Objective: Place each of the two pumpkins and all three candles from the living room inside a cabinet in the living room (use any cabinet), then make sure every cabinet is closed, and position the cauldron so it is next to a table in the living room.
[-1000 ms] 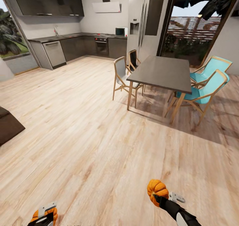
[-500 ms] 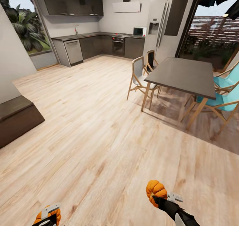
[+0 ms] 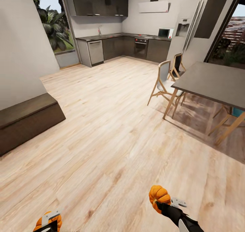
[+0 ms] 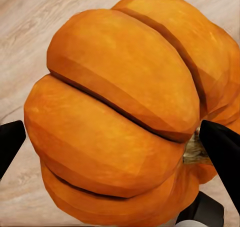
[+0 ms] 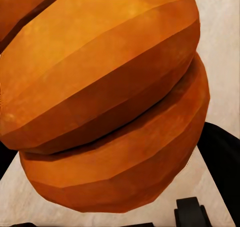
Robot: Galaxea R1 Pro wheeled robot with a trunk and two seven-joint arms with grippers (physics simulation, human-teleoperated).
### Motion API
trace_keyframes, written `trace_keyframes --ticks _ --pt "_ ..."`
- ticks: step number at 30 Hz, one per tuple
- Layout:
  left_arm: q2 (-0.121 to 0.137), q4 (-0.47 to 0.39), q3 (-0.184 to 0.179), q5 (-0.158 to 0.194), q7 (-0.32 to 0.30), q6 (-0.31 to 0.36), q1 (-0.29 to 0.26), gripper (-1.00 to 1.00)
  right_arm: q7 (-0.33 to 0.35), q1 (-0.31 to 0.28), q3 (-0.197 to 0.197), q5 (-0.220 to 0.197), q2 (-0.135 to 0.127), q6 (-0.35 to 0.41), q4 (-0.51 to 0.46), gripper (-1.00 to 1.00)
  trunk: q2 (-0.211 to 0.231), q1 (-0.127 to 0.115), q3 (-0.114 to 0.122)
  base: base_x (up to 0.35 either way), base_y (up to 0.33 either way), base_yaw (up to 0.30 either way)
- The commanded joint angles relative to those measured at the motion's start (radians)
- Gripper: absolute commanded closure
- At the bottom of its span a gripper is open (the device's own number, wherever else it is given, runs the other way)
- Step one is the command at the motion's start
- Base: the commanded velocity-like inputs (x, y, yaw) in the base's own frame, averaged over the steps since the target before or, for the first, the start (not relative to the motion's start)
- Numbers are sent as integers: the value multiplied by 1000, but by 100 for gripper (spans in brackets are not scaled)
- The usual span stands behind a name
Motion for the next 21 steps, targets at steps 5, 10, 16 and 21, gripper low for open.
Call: trace_keyframes --ticks 5,10,16,21 --pt "0 0 -9 10 2 -9 -1 100 -5 0 0 -7 2 7 -2 100 0 0 1 3 3 285" --pt "0 2 -9 12 2 -16 -1 100 -12 0 0 -7 19 6 -2 100 0 0 4 0 0 285" --pt "0 2 -9 13 2 -19 -1 100 -32 0 0 -6 31 -15 -2 100 0 0 7 0 43 285" --pt "0 2 -9 13 2 -21 -1 100 -34 0 24 -8 31 -45 -2 100 0 0 9 0 20 285"
